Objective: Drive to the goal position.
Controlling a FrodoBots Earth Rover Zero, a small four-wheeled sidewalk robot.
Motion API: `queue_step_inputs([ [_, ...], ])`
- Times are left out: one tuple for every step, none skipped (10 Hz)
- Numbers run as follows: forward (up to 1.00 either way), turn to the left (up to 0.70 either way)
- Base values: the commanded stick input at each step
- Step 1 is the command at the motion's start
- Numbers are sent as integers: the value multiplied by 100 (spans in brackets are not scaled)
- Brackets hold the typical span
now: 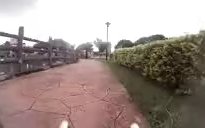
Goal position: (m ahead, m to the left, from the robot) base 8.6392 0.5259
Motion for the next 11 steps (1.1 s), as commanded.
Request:
queue_step_inputs([
  [70,0],
  [70,0],
  [70,0],
  [70,0],
  [70,0],
  [70,0],
  [70,0],
  [70,0],
  [70,0],
  [70,2],
  [70,4],
])
